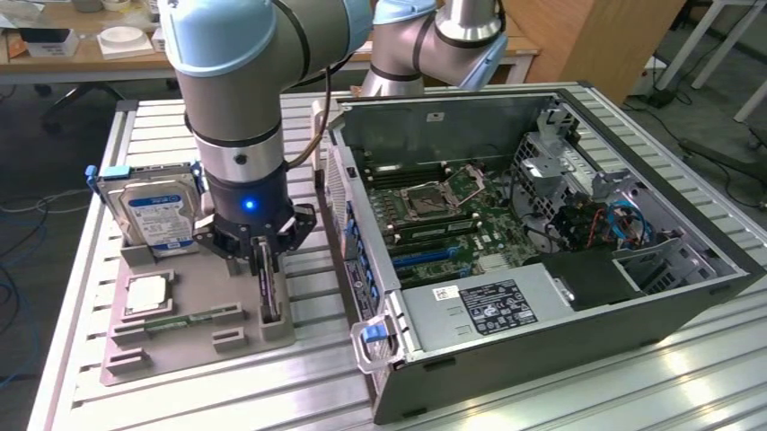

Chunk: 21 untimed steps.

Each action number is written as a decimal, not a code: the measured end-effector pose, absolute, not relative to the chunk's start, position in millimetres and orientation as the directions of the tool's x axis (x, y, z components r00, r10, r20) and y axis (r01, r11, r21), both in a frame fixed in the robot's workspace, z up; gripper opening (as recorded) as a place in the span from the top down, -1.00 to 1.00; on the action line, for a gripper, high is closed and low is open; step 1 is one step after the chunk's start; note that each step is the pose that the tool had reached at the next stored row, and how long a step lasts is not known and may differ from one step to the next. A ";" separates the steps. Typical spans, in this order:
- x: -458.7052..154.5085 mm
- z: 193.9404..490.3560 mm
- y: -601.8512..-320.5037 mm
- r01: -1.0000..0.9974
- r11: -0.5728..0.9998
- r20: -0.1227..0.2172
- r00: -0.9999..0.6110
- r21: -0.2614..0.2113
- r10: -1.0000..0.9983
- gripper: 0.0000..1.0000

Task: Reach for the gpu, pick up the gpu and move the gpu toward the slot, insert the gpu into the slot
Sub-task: 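Pick up the gpu and move the gpu toward the slot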

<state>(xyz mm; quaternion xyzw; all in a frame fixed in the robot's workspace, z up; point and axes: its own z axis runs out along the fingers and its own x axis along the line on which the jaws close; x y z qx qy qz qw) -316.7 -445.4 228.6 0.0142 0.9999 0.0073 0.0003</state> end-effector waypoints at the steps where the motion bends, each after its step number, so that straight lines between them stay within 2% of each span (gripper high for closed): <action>1: -316.7 228.6 -445.4 0.028 0.999 0.000 -1.000 0.015 0.028 0.36; 2: -316.7 228.6 -445.4 0.028 0.999 0.000 -1.000 0.015 0.028 0.36; 3: -316.7 228.6 -445.4 0.028 0.999 0.000 -1.000 0.015 0.028 0.48; 21: -316.7 230.5 -445.3 0.029 0.999 -0.001 -1.000 0.016 0.029 0.48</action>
